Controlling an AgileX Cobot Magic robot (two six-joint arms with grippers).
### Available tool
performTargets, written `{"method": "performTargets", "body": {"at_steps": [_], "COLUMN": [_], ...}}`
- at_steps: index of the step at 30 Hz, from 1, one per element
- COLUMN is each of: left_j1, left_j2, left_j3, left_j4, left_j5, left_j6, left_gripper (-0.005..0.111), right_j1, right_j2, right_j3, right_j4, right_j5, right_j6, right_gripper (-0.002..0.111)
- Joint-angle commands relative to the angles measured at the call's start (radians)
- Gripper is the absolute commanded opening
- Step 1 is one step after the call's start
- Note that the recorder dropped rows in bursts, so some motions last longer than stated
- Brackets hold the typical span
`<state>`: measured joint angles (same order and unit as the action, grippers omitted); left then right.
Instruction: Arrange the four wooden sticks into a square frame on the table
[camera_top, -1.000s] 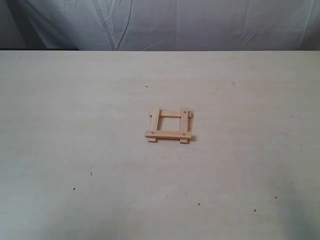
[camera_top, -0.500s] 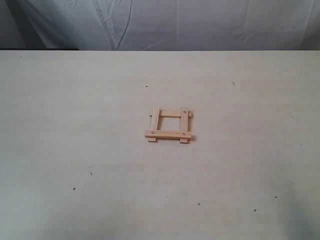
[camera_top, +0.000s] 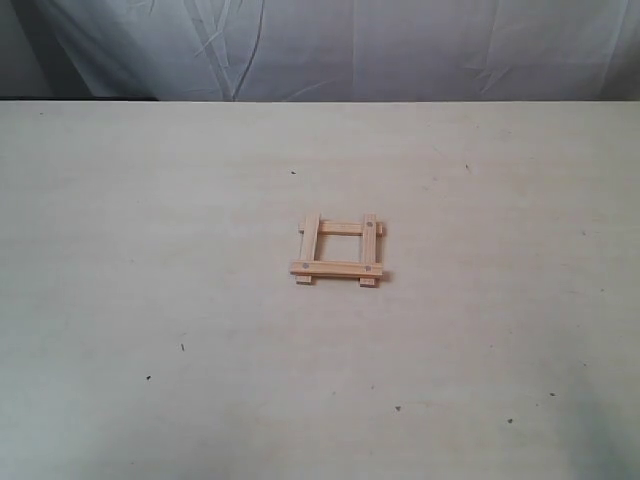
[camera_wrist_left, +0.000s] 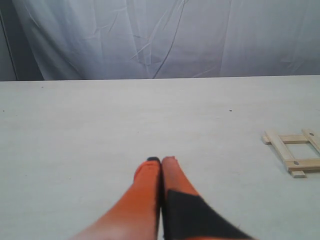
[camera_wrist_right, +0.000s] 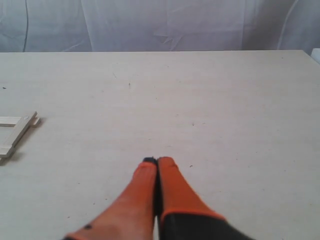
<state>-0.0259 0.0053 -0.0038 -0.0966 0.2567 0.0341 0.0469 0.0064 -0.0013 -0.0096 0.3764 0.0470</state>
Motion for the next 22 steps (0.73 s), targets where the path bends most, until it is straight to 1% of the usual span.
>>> {"method": "performTargets", "body": {"at_steps": [1, 7, 22], "left_j1": [-0.006, -0.006, -0.006], "left_j2": [-0.005, -0.005, -0.005], "left_j3": [0.004, 0.004, 0.004], "left_j4": [0.007, 0.039, 0.039], "left_j5": [-0.011, -0.011, -0.011], "left_j6": [-0.008, -0.008, -0.008], "left_gripper": [0.0, 0.0, 0.0], "right_j1": [-0.006, -0.006, -0.006], "right_j2": [-0.006, -0.006, -0.006], "right_j3": [0.001, 0.001, 0.001], "right_j4": [0.001, 0.017, 0.017], "right_j5": [-0.013, -0.013, -0.013], "right_j6": [-0.002, -0.002, -0.002], "right_gripper": [0.0, 0.0, 0.0]}}
